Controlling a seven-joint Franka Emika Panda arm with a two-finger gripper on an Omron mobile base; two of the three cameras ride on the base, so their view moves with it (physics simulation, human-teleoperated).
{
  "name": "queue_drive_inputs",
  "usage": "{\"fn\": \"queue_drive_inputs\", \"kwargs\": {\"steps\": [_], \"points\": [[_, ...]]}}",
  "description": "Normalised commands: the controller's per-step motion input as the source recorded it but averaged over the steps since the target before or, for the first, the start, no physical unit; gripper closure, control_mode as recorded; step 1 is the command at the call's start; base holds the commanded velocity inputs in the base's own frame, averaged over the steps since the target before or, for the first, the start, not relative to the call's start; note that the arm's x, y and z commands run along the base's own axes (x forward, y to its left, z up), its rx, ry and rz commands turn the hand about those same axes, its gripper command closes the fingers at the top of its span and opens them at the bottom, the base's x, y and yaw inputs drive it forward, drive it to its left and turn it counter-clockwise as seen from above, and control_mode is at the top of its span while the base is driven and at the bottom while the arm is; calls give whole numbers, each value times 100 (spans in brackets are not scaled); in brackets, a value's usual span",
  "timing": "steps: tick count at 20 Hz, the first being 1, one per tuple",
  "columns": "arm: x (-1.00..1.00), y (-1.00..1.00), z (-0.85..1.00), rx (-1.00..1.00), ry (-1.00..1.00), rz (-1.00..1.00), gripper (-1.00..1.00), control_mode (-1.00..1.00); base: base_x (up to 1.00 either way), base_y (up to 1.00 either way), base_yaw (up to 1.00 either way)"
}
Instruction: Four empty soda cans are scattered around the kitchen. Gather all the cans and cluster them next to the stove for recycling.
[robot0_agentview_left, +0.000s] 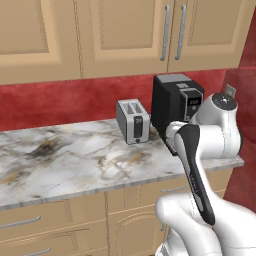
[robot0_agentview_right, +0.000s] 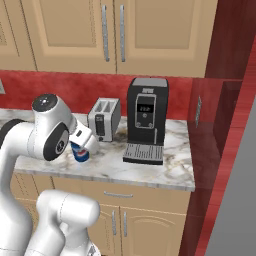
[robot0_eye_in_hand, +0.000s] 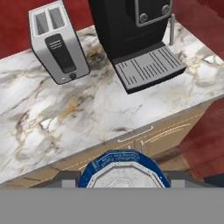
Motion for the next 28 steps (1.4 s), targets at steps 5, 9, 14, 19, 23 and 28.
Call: {"fn": "queue_drive_inputs", "kwargs": {"steps": [5, 9, 14, 19, 23, 28], "points": [[0, 0, 3, 0, 0, -2, 100, 100, 0, 0, 0], [0, 0, 0, 0, 0, 0, 100, 100, -19, 3, 0], [0, 0, 0, 0, 0, 0, 100, 100, -36, 2, 0], [0, 0, 0, 0, 0, 0, 100, 100, -25, 8, 0], [0, 0, 0, 0, 0, 0, 100, 100, -1, 33, -2], [0, 0, 0, 0, 0, 0, 100, 100, 0, 47, -3]]}}
